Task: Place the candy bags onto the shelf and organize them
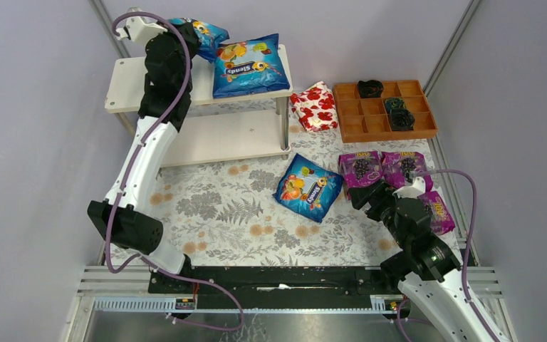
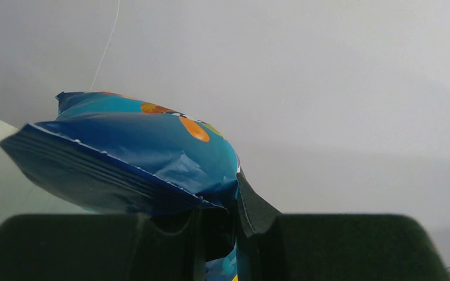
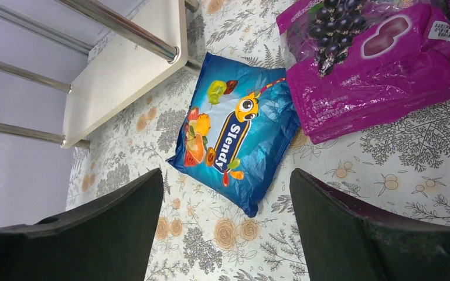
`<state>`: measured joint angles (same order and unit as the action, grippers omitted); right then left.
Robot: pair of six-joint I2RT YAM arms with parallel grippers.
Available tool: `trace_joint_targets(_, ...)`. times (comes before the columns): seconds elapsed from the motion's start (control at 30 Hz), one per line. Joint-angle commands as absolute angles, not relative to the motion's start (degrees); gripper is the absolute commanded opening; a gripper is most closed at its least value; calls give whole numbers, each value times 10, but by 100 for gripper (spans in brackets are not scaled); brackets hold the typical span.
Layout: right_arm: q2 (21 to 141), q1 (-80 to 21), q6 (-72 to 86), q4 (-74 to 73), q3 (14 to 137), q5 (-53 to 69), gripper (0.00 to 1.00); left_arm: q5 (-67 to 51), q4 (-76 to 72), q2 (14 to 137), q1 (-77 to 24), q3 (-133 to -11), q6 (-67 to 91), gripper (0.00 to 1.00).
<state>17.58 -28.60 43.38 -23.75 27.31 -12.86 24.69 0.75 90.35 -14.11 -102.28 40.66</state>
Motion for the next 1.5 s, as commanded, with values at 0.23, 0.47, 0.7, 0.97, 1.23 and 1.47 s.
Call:
trace_joint_targets(0.23, 170, -285, 447, -224, 263, -123, 86, 232, -106, 822, -137, -1037, 431, 0)
trace_joint_targets(0.47, 157, -285, 450, -236, 262, -123, 86, 239, -119, 786, -134, -974, 448, 0)
trace_joint_targets(0.7, 155, -285, 459, -232, 250, -114, 86, 226, -138, 770, -134, -909, 470, 0)
trace_joint_targets(0.97, 145, -285, 460, -243, 250, -115, 86, 218, -160, 752, -133, -859, 480, 0)
trace_joint_targets(1.23, 149, -285, 466, -233, 240, -106, 86, 213, -162, 706, -133, -776, 523, 5)
trace_joint_targets(1.47, 153, -286, 473, -226, 229, -98, 86, 191, -146, 684, -133, -725, 572, 17)
